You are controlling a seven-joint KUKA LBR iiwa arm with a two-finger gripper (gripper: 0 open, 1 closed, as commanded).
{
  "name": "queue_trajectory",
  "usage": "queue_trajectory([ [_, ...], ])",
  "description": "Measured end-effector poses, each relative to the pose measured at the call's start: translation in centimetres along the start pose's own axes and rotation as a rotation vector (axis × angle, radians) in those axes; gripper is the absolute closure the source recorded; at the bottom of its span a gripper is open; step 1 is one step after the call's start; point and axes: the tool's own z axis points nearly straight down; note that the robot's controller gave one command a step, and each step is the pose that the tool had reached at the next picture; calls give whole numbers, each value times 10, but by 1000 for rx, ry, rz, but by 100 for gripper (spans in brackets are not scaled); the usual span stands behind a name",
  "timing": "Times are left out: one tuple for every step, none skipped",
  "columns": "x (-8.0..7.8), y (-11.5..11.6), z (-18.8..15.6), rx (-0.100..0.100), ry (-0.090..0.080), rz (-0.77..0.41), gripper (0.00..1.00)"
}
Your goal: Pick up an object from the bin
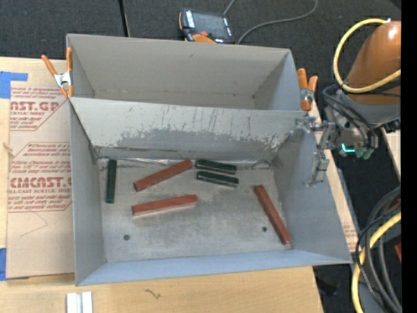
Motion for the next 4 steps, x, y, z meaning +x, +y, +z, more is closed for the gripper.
queue_trajectory([
  [73,35,119,-2,3,-252,0],
  [33,27,158,1,-6,-398,0],
  [1,107,157,-2,-11,-302,0],
  [13,251,117,-4,-10,-380,0],
])
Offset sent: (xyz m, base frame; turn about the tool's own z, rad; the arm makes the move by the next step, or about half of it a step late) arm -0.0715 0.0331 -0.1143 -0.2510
